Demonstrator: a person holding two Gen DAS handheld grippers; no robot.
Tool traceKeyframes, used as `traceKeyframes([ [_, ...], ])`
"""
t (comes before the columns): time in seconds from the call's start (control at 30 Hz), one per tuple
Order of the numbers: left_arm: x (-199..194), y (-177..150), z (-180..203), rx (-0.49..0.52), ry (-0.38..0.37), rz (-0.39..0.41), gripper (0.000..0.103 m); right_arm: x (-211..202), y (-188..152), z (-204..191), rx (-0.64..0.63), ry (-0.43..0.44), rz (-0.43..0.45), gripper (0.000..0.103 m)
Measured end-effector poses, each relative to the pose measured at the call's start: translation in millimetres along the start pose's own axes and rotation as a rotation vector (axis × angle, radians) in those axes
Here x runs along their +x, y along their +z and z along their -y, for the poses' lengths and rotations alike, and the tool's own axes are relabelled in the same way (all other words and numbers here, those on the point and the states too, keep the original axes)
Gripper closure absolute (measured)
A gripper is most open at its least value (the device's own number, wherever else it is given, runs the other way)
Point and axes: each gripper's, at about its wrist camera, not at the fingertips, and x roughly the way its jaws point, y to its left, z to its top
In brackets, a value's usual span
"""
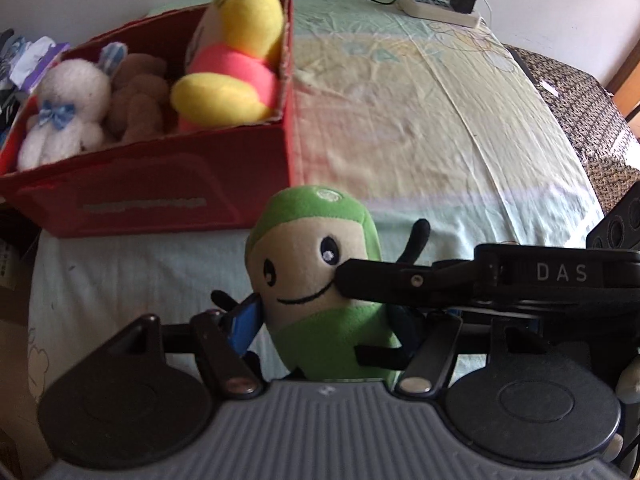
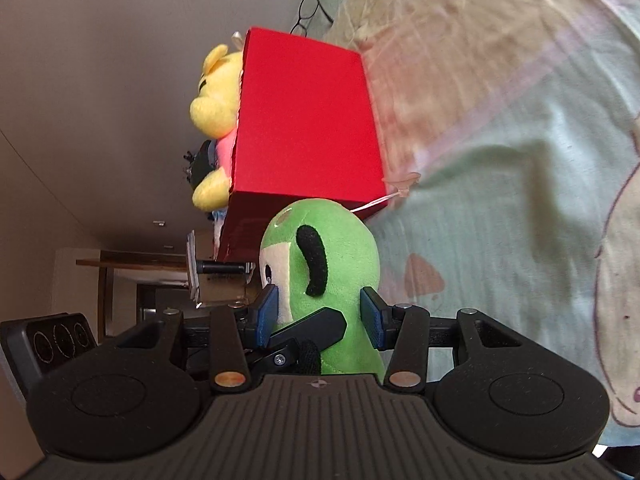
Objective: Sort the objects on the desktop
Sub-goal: 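Carry the green bean doll with both tools over the red box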
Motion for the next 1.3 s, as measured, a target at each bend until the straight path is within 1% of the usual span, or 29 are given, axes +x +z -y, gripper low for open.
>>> traceKeyframes([
  [0.3, -34, -12, -28, -0.098, 0.107, 0.027, 0.034, 33, -4, -34, -0.079, 0.041, -0.129, 0.055],
  [0.57, -71, -19, -57, -0.194, 0.222, 0.058, 0.034, 71, -8, -69, -0.137, 0.117, -0.251, 0.055],
  [0.7, -88, -13, -74, -0.215, 0.26, 0.091, 0.034, 88, -8, -91, -0.164, 0.157, -0.283, 0.055],
  [0.8, -101, -3, -89, -0.207, 0.273, 0.132, 0.034, 98, -5, -109, -0.177, 0.18, -0.272, 0.055],
  [0.93, -112, 14, -107, -0.178, 0.274, 0.187, 0.034, 110, 1, -131, -0.193, 0.205, -0.23, 0.055],
  [1.13, -115, 44, -138, -0.113, 0.228, 0.247, 0.031, 125, 11, -153, -0.209, 0.215, -0.133, 0.055],
  [1.3, -112, 65, -150, -0.042, 0.203, 0.261, 0.031, 135, 21, -157, -0.191, 0.215, -0.049, 0.055],
])
